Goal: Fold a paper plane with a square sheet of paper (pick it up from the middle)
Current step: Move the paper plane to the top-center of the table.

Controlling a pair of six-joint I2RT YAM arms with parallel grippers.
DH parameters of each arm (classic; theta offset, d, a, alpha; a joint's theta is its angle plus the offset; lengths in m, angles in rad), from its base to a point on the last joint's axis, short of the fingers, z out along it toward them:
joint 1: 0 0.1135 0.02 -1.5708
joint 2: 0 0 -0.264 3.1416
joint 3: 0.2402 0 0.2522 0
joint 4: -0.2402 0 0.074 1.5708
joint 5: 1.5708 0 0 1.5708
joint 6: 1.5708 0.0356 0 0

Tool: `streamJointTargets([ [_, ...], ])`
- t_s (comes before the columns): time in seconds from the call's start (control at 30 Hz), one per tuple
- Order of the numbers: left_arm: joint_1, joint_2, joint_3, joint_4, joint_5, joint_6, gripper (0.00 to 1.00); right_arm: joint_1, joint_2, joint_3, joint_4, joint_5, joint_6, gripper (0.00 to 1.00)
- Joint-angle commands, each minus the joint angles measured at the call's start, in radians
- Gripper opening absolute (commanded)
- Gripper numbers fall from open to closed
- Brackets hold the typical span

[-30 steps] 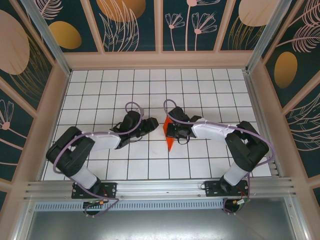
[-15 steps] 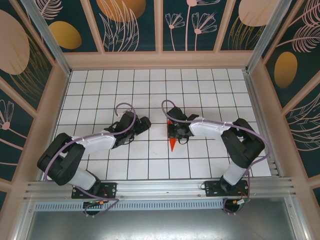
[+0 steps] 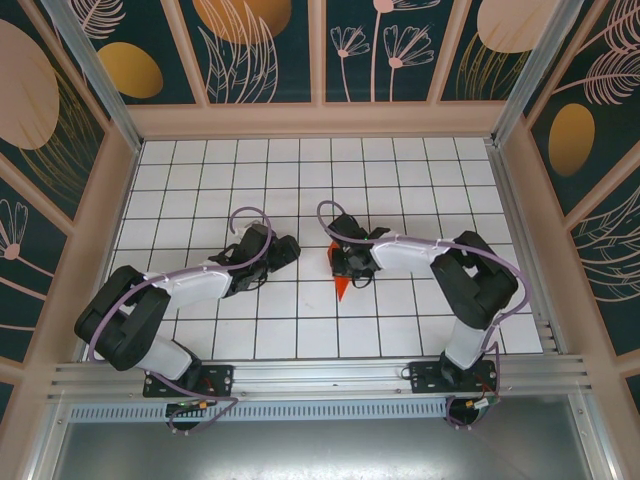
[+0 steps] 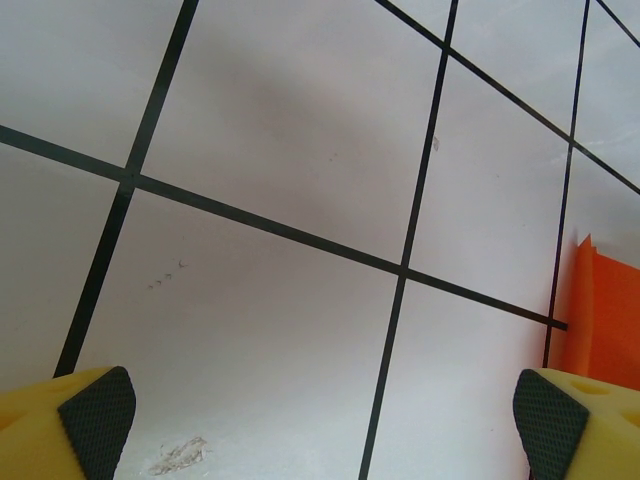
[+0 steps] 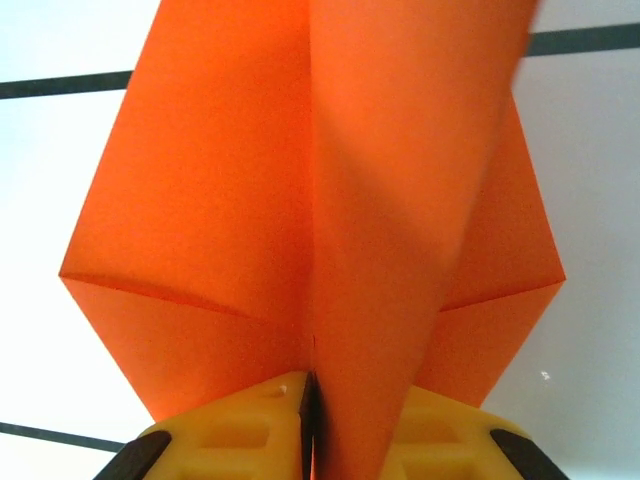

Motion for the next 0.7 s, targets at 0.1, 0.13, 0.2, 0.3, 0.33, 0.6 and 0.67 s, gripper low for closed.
streamJointTargets([
  [0.1, 0.003, 0.017, 0.029, -0.042, -0.022, 0.020, 0.99, 0.020, 0.078, 0.044, -0.070, 0.081, -0.002, 0.14],
  [0.13, 0.004, 0.016, 0.034, -0.050, -0.026, 0.023, 0.99, 0.019, 0.076, 0.063, -0.090, 0.106, -0.015, 0.12],
  [0.2, 0.004, 0.013, 0.041, -0.066, -0.038, 0.028, 0.99, 0.019, 0.066, 0.108, -0.130, 0.162, -0.050, 0.07],
  [0.3, 0.004, 0.003, 0.036, -0.070, -0.044, 0.026, 0.99, 0.009, 0.057, 0.165, -0.176, 0.232, -0.111, 0.04],
  [0.33, 0.004, 0.000, 0.035, -0.070, -0.046, 0.026, 0.99, 0.001, 0.058, 0.172, -0.179, 0.237, -0.135, 0.03],
  [0.6, 0.004, 0.008, 0.031, -0.071, -0.046, 0.023, 0.99, -0.040, 0.113, 0.185, -0.149, 0.186, -0.199, 0.06],
  [0.67, 0.003, 0.014, 0.033, -0.070, -0.044, 0.024, 0.99, -0.040, 0.129, 0.194, -0.150, 0.182, -0.189, 0.09],
])
